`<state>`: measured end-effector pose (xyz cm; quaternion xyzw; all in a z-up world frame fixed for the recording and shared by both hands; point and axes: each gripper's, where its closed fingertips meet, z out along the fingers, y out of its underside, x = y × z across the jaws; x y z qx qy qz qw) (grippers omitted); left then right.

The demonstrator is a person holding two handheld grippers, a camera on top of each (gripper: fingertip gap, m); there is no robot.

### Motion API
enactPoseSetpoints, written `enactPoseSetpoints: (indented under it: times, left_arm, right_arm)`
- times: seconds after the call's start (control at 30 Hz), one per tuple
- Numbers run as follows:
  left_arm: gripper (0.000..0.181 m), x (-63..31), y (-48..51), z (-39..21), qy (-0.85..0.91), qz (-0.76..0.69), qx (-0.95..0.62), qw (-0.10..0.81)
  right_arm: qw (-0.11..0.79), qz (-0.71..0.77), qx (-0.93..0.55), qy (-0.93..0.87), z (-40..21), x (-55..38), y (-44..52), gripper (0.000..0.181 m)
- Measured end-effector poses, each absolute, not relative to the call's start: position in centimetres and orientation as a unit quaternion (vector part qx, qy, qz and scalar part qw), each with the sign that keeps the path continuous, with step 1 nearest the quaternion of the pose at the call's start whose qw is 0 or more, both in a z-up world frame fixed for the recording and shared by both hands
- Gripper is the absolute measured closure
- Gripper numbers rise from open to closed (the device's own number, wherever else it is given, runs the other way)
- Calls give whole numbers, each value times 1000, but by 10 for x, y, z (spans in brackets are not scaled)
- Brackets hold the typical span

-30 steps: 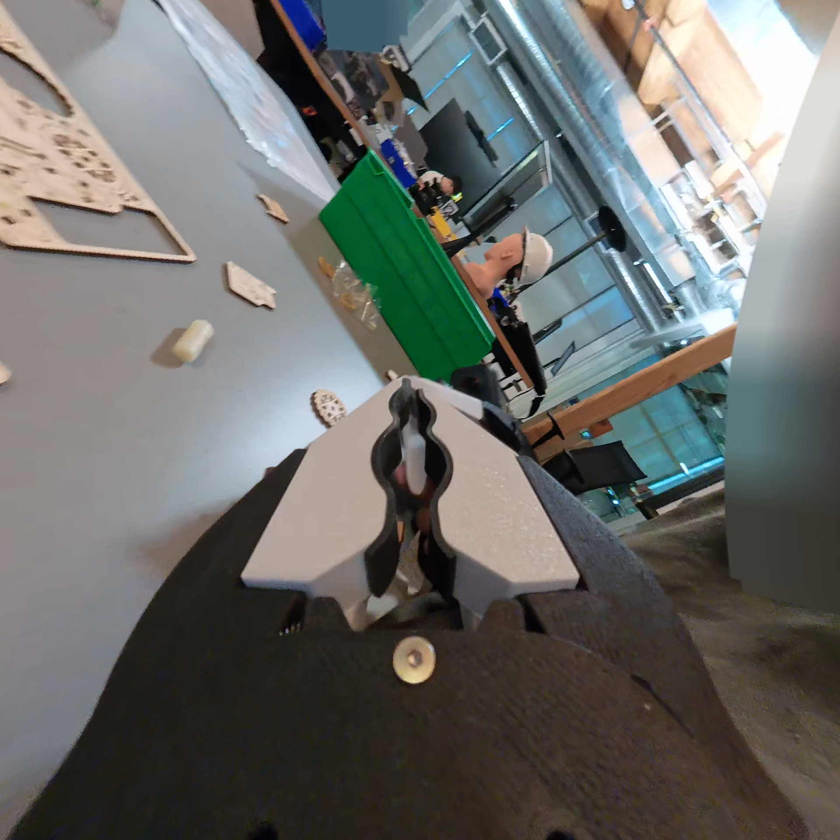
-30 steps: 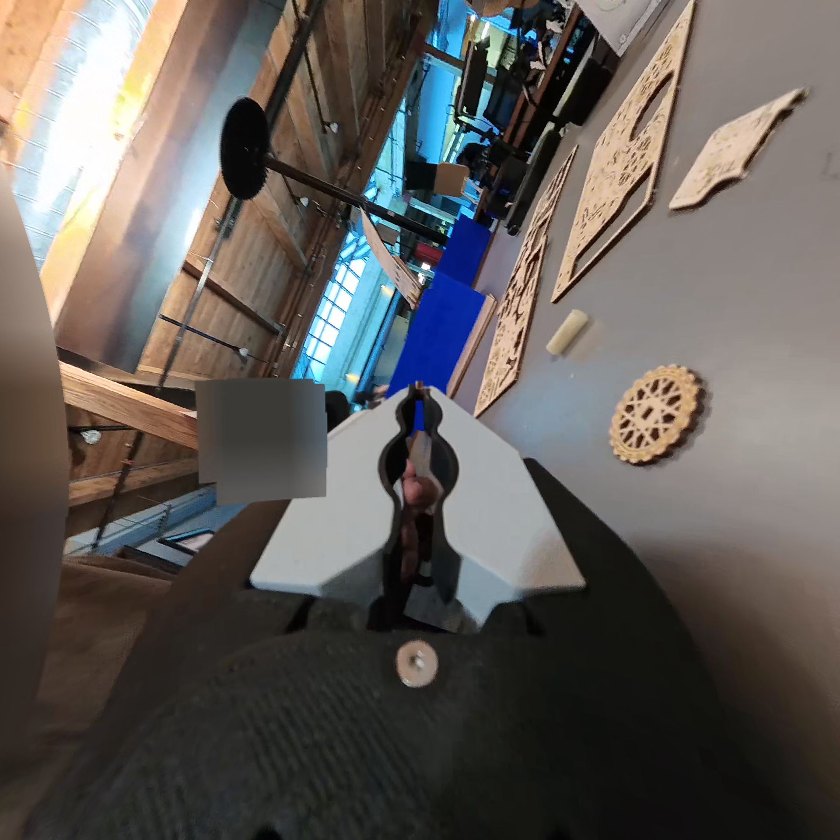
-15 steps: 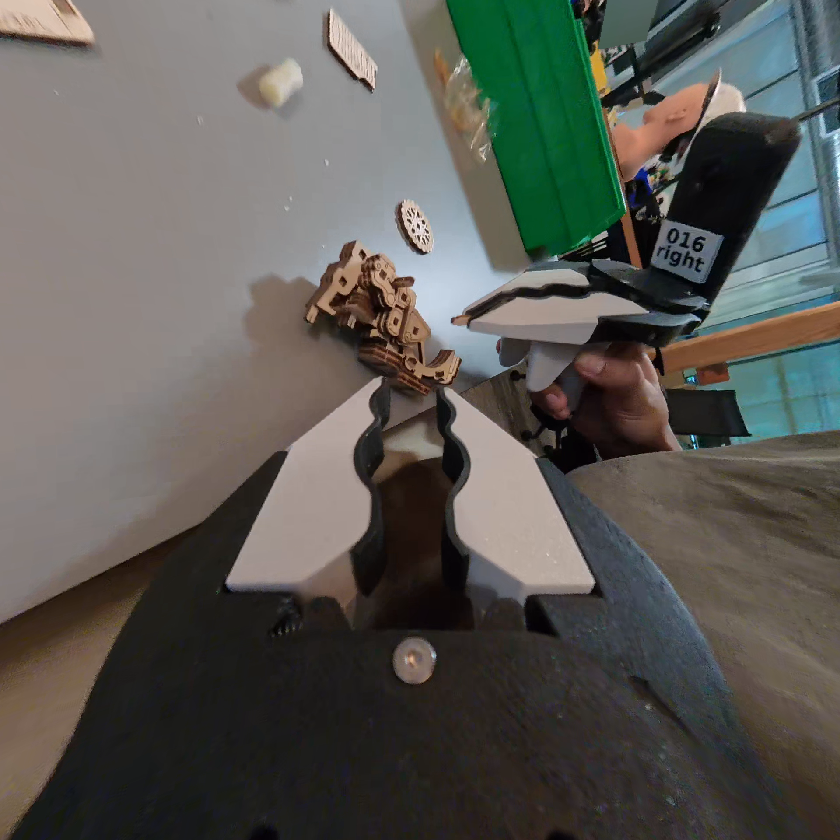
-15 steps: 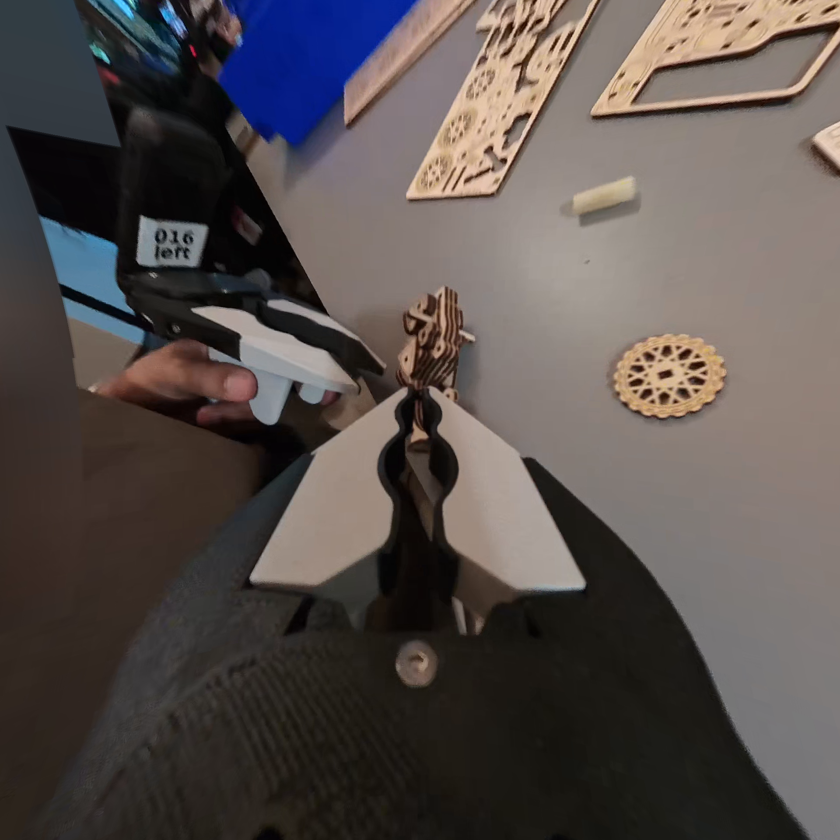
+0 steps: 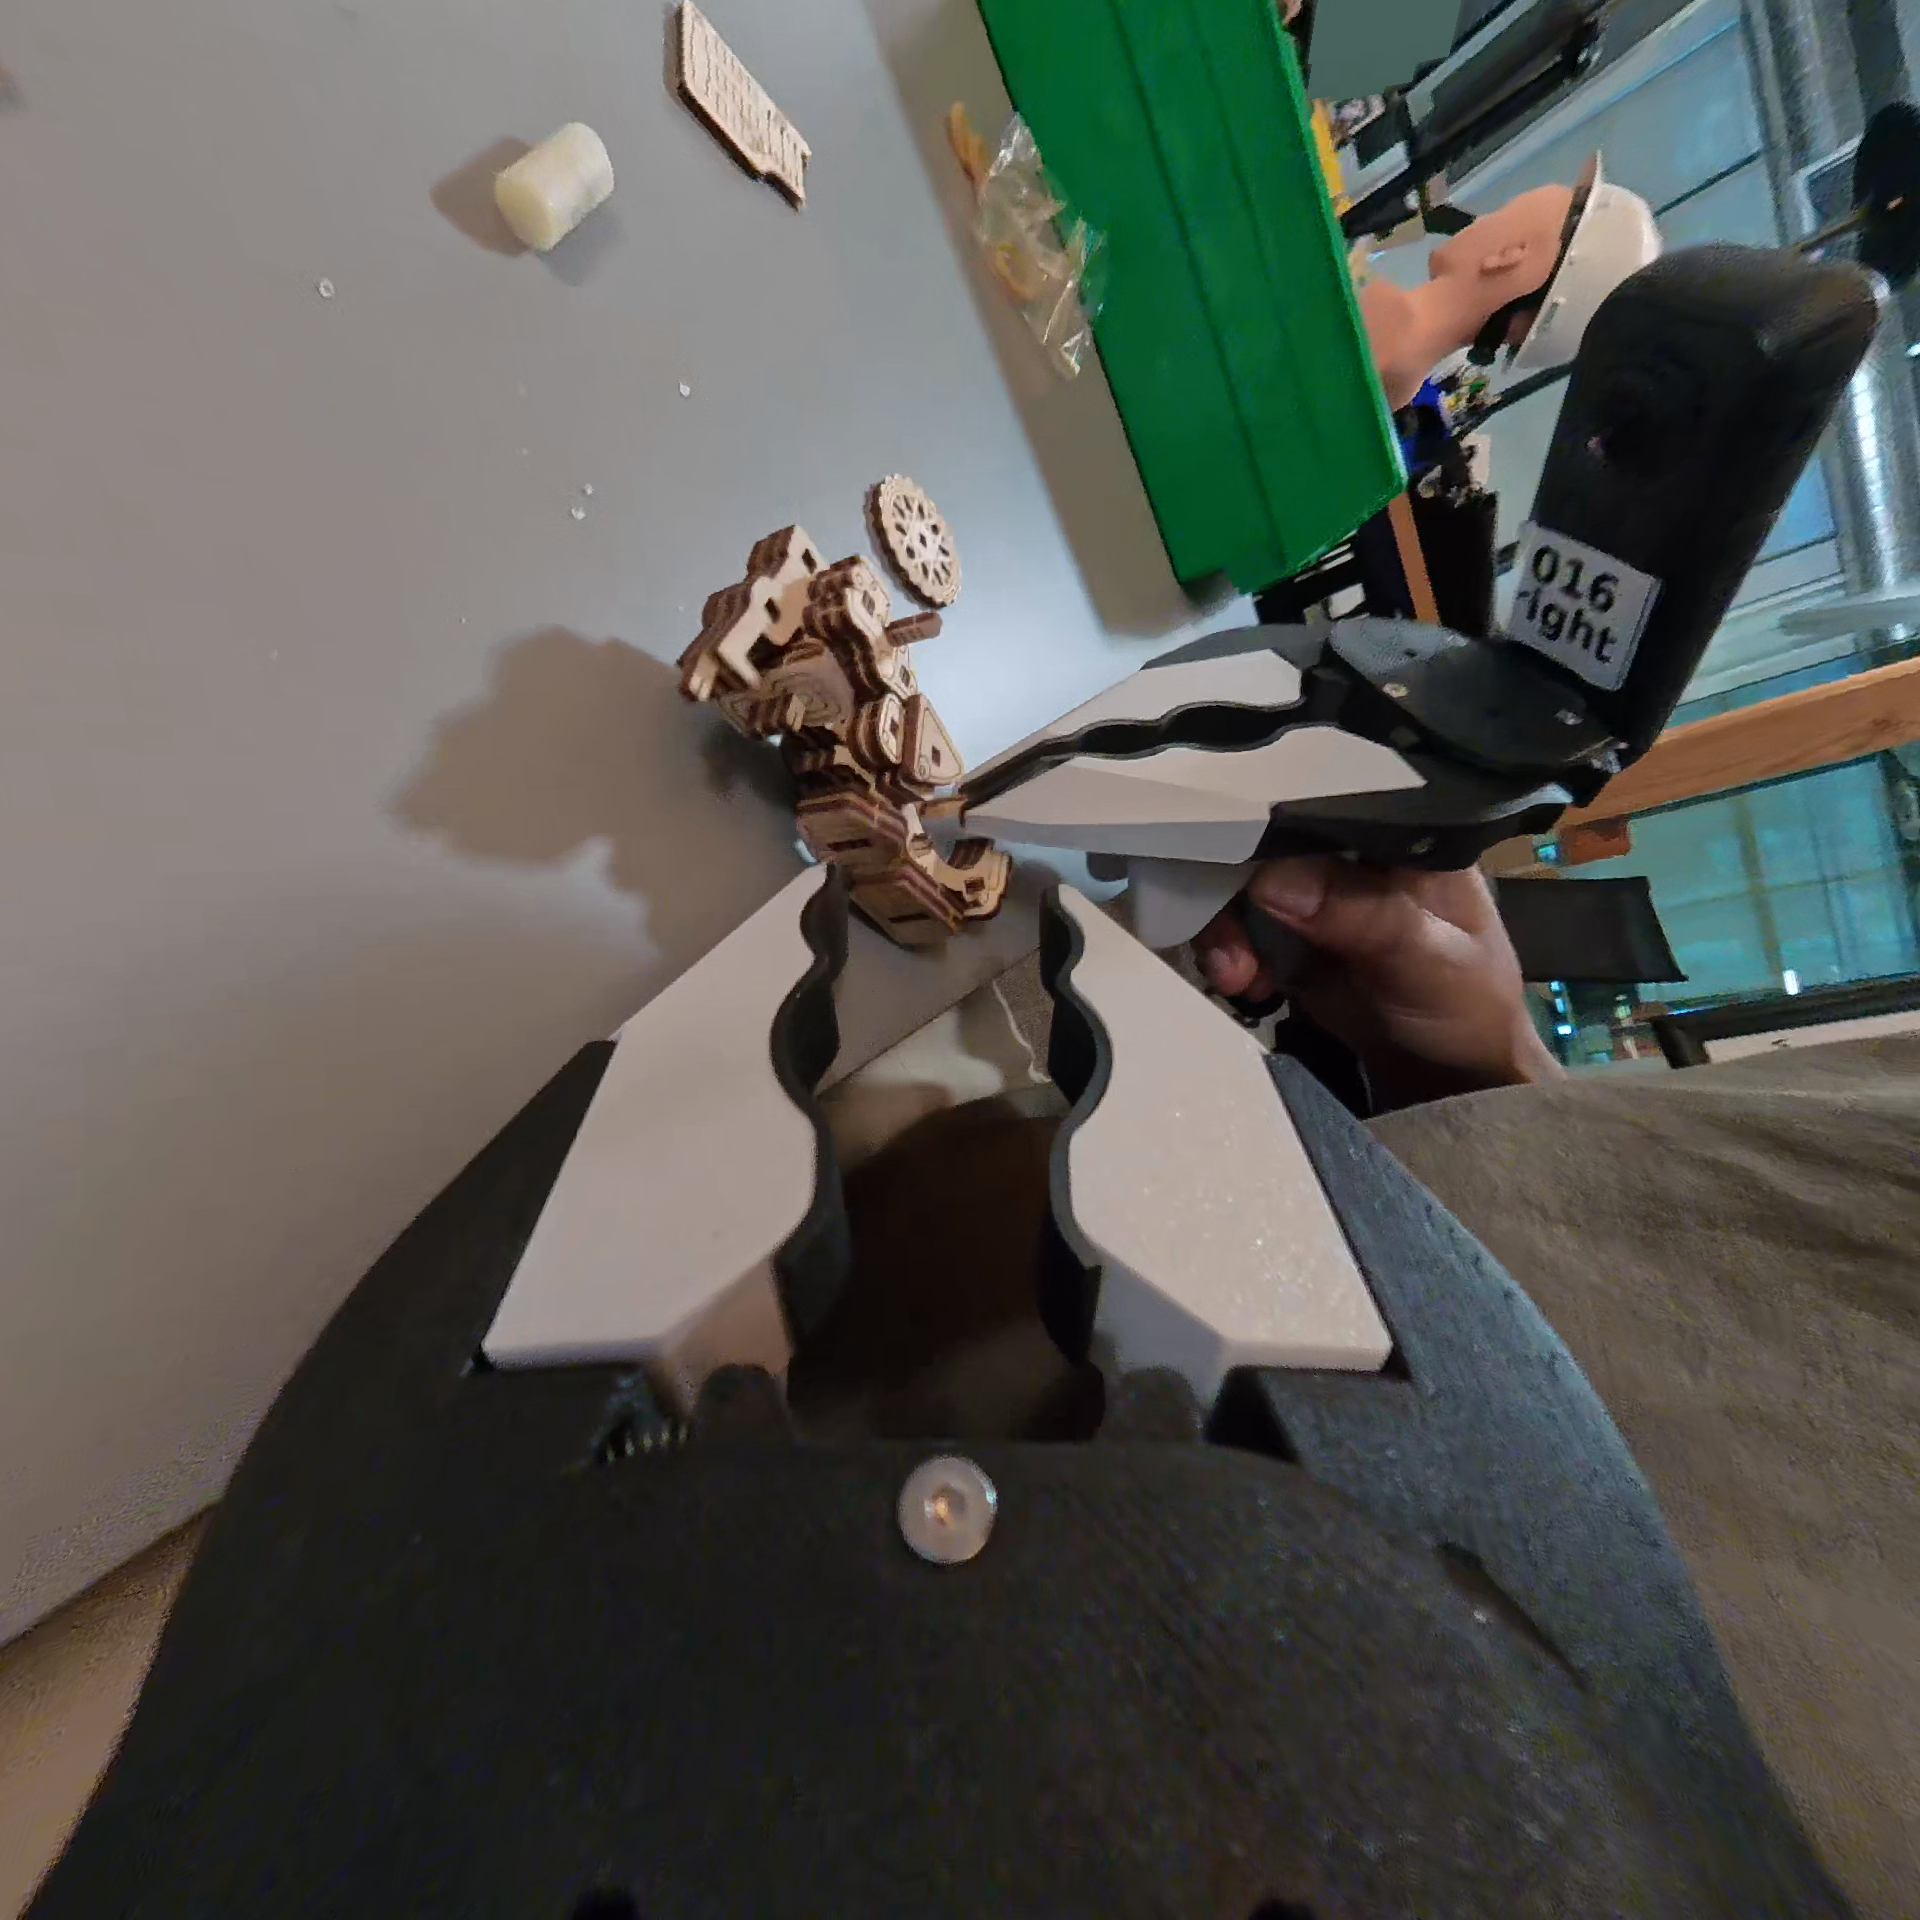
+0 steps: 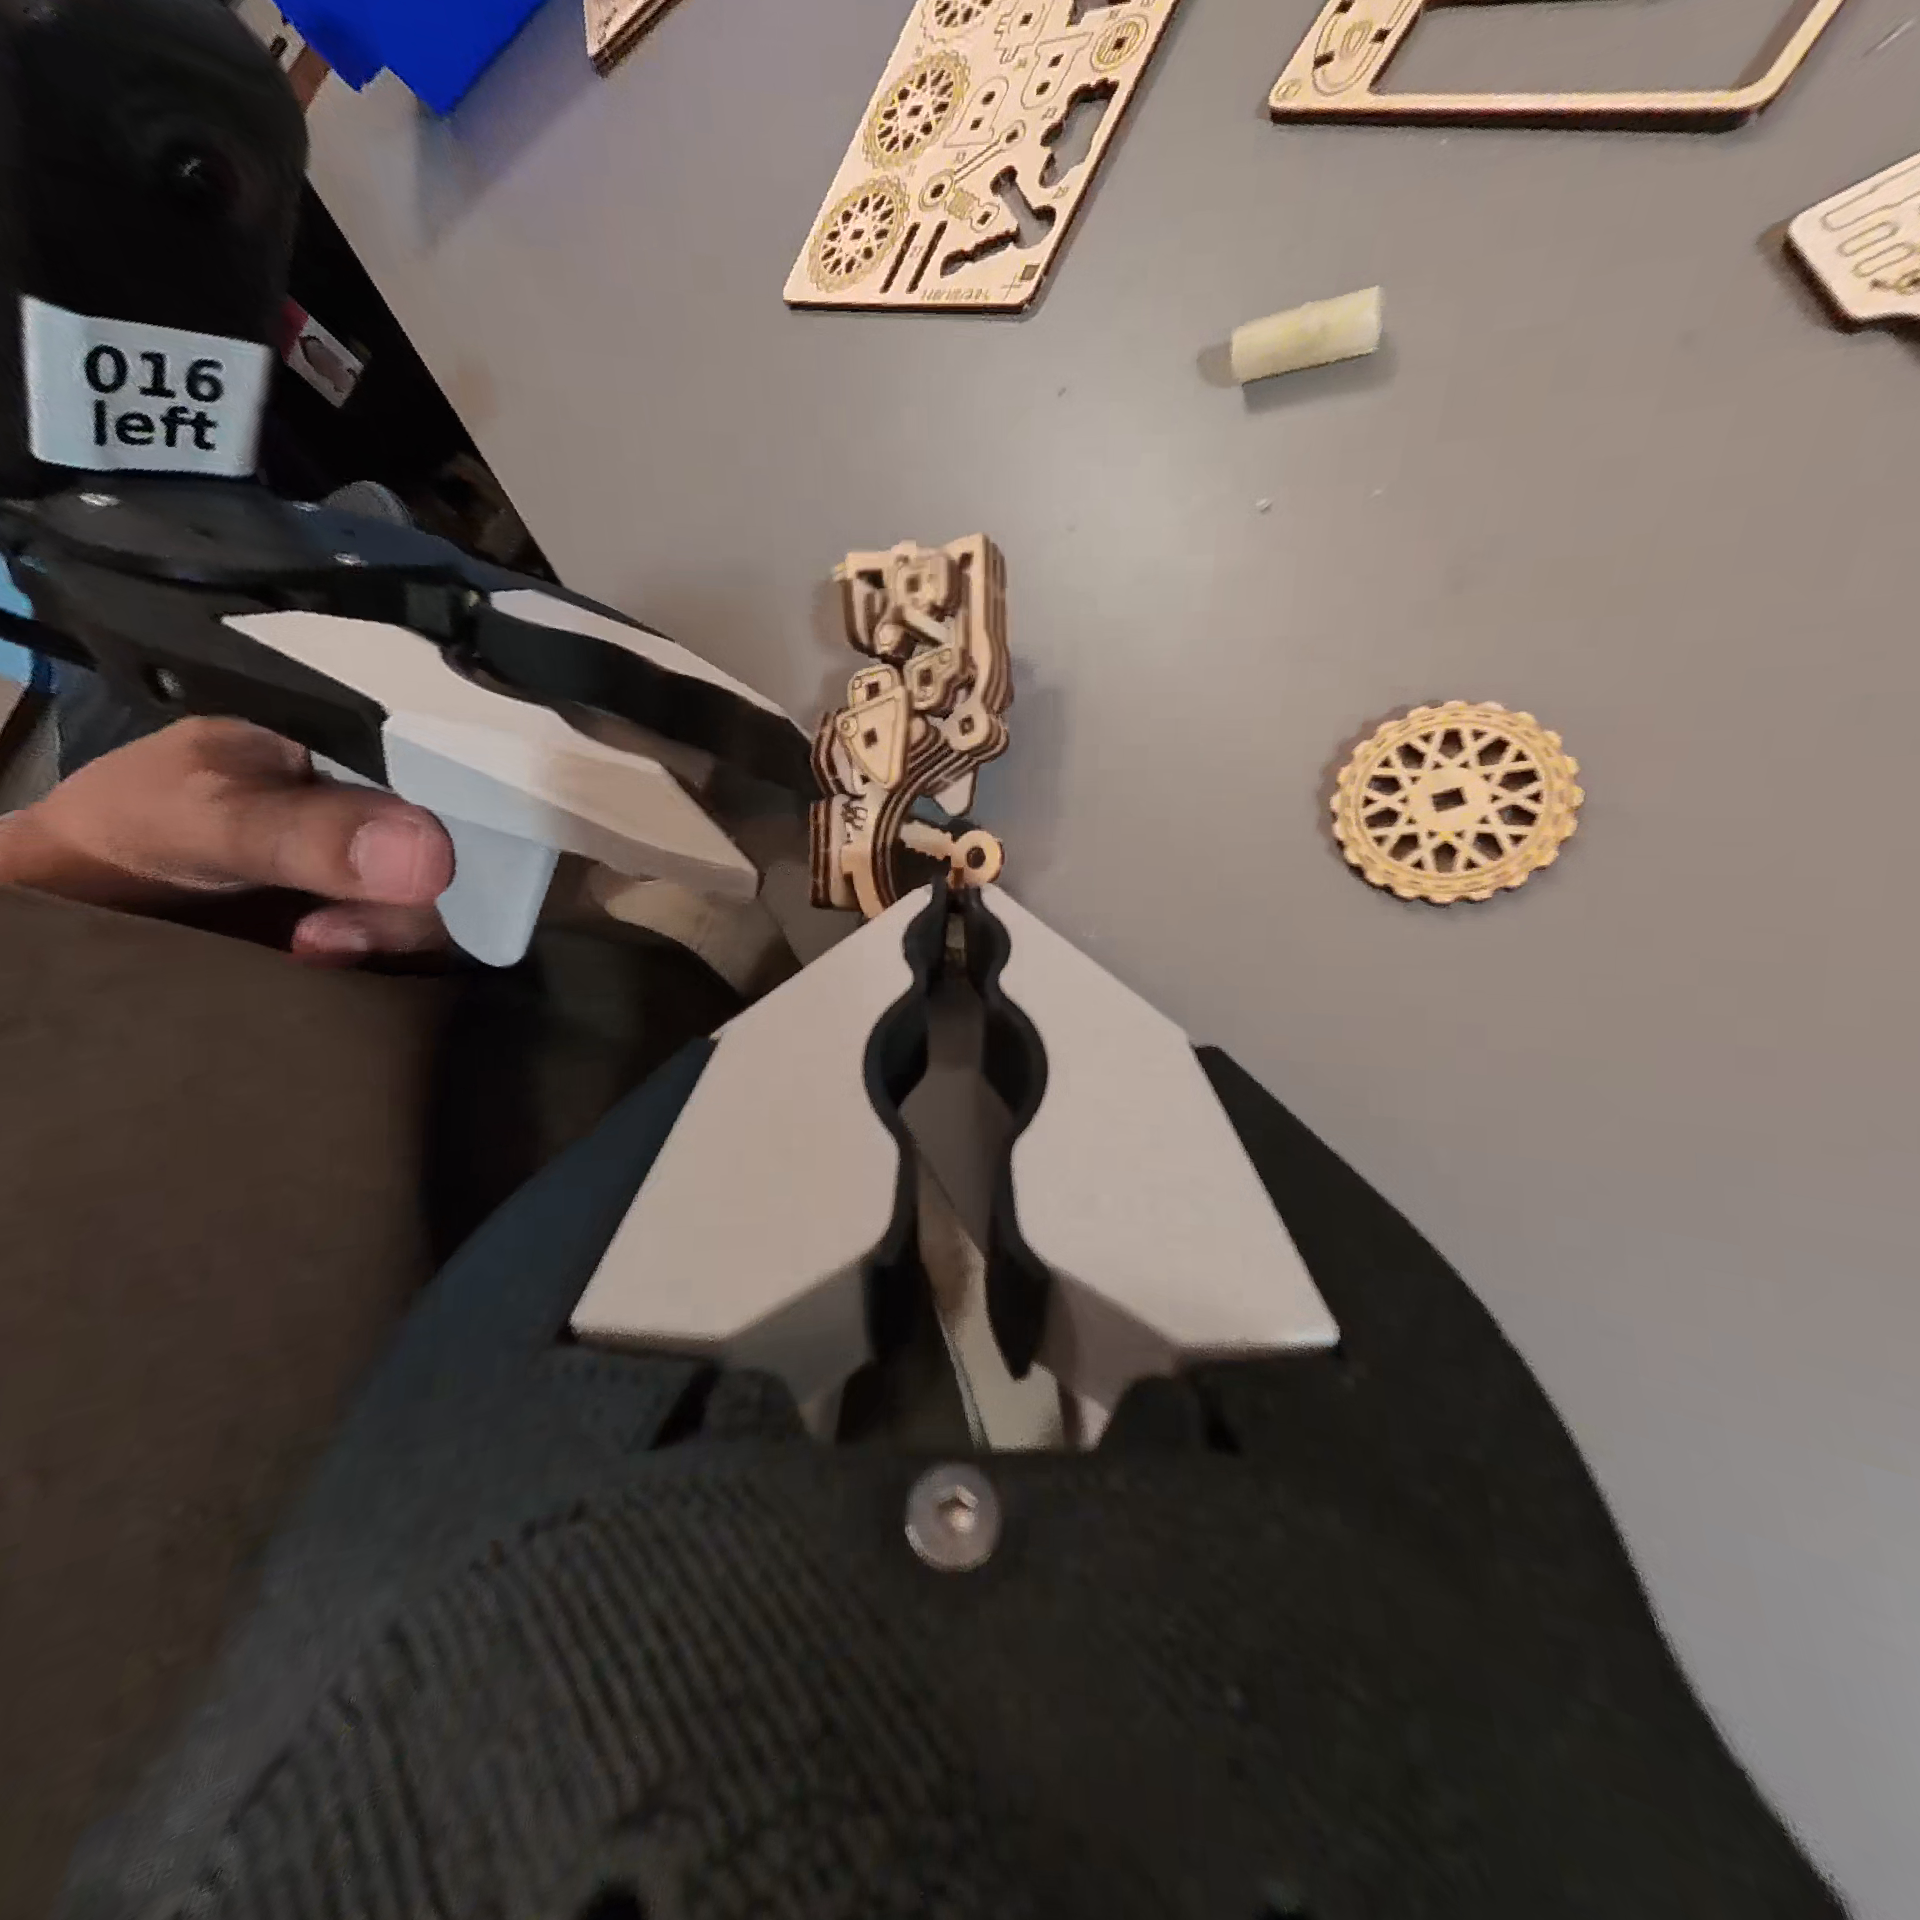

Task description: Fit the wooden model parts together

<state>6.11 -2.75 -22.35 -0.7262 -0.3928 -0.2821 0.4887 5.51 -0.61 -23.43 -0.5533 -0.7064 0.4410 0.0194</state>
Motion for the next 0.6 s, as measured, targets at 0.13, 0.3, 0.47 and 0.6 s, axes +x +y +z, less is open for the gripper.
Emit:
enactPoseSetpoints:
  times: [0.13, 0.3, 0.47, 0.6]
  left_arm:
    - [146, 61, -19, -221, -392, -309, -713, 492]
    - [146, 64, -13, -221, -382, -313, -720, 488]
    - [151, 67, -5, -222, -376, -320, -727, 478]
    - [166, 62, -3, -226, -391, -321, -724, 470]
  right_arm:
    - [9, 461, -559, -689, -235, 56, -4, 181]
    - [-24, 501, -576, -645, -236, 57, -2, 181]
    - [-46, 521, -566, -637, -233, 58, -9, 181]
    - [-43, 523, -558, -643, -232, 58, -9, 181]
